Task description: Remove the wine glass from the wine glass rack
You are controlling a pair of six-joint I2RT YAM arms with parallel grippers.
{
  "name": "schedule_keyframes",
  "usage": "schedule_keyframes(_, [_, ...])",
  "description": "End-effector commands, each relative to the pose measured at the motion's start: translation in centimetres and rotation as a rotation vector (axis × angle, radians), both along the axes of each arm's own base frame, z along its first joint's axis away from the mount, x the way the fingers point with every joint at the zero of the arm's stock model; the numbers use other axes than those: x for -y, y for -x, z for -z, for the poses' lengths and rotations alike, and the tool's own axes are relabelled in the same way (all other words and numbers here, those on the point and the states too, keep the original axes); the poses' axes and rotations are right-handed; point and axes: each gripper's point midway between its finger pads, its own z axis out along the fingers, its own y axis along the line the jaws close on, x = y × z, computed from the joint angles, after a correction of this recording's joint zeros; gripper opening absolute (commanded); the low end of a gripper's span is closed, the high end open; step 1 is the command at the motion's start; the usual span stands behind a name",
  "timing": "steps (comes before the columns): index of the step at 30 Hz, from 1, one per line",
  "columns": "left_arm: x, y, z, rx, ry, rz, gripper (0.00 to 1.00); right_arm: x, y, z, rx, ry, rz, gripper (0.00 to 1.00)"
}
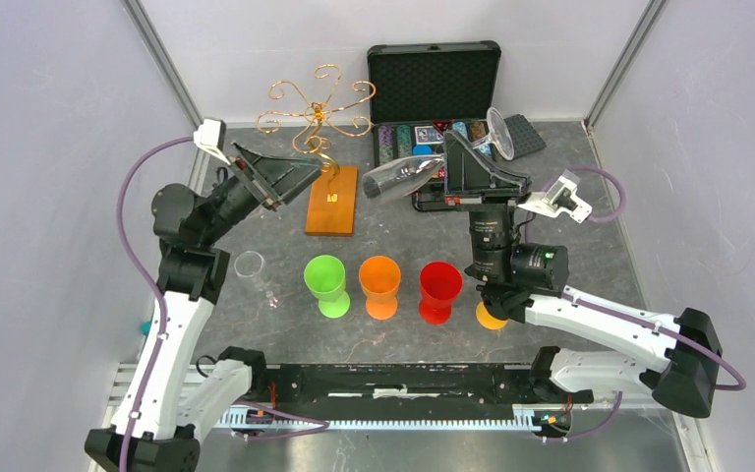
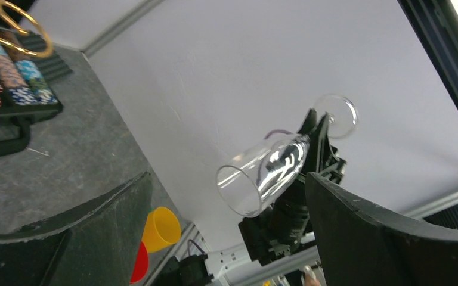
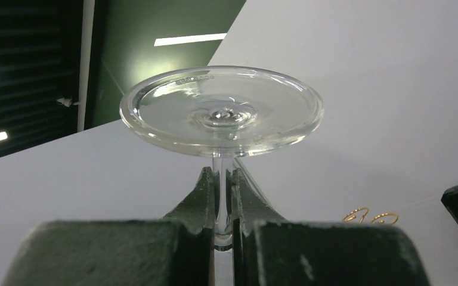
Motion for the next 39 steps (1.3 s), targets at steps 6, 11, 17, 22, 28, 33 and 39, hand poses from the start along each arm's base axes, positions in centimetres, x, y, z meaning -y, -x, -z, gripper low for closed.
schedule_keyframes(6, [4.5,1.9,-1.4,0.092,0.047,0.208,1.0,1.8,-0.2,0.3,-0.056,-0.111,-0.017,0.0])
schedule_keyframes(11, [6.4,2.5,-1.8,0.059,0.1,0.311,0.93,2.1,0.1,0.0,-0.048,-0.139,-0.029,0.0])
schedule_keyframes(17, [7.5,4.3,-3.7,0.065,0.174,0.415,0.71,2.1,0.1,0.0,-0.038,-0.158,-0.038,0.0])
schedule_keyframes(22, [7.6,5.4,-4.3,0.041,0.209,0.444,0.67,2.2,0.3,0.0,-0.015,-0.178,-0.034,0.0])
schedule_keyframes(28, [7.9,5.7,-4.8,0.016,0.253,0.475,0.59,1.9,0.5,0.2,0.008,-0.209,-0.063,0.0])
schedule_keyframes(33, [8.2,6.4,-5.5,0.001,0.31,0.552,0.45,2.3,0.7,0.6,0.029,-0.226,-0.059,0.0])
schedule_keyframes(39, [8.7,6.5,-5.3,-0.026,0.294,0.566,0.35,2.0,0.5,1.1,0.023,-0.217,-0.051,0.0])
